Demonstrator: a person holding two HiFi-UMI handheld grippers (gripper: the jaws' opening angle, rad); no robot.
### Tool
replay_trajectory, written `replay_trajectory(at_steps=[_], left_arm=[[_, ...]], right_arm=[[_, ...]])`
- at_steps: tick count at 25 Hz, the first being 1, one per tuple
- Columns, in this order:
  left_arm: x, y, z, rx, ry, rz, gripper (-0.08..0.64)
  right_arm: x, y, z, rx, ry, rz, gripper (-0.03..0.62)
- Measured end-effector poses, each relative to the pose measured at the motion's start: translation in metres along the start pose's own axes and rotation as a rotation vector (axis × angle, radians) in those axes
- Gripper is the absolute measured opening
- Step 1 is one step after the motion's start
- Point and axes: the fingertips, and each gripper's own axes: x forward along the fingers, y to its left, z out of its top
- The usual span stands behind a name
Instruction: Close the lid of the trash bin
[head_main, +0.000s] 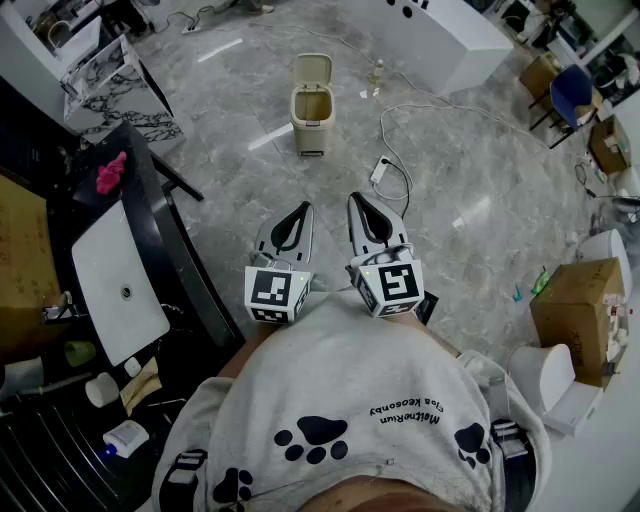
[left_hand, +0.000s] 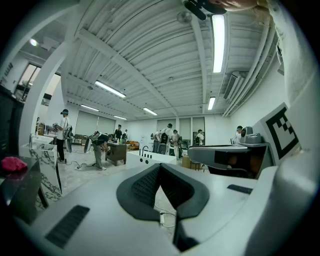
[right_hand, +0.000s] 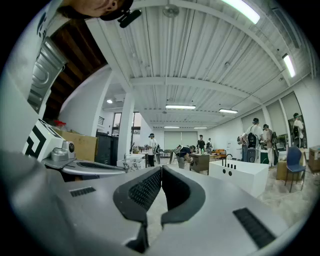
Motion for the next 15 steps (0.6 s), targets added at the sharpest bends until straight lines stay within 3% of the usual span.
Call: replay_trajectory(at_steps=[8, 15], left_arm=[[0.010, 0.014, 0.002, -0.026, -0.048, 0.015, 0.020], [0.043, 0.028, -0.006, -0.001, 0.017, 0.009, 0.020]], right_arm=[[0.014, -0.001, -0.006, -0.015, 0.011, -0.006, 0.031], [0.044, -0.027, -0.012, 0.020, 0.006, -0.014, 0.032]])
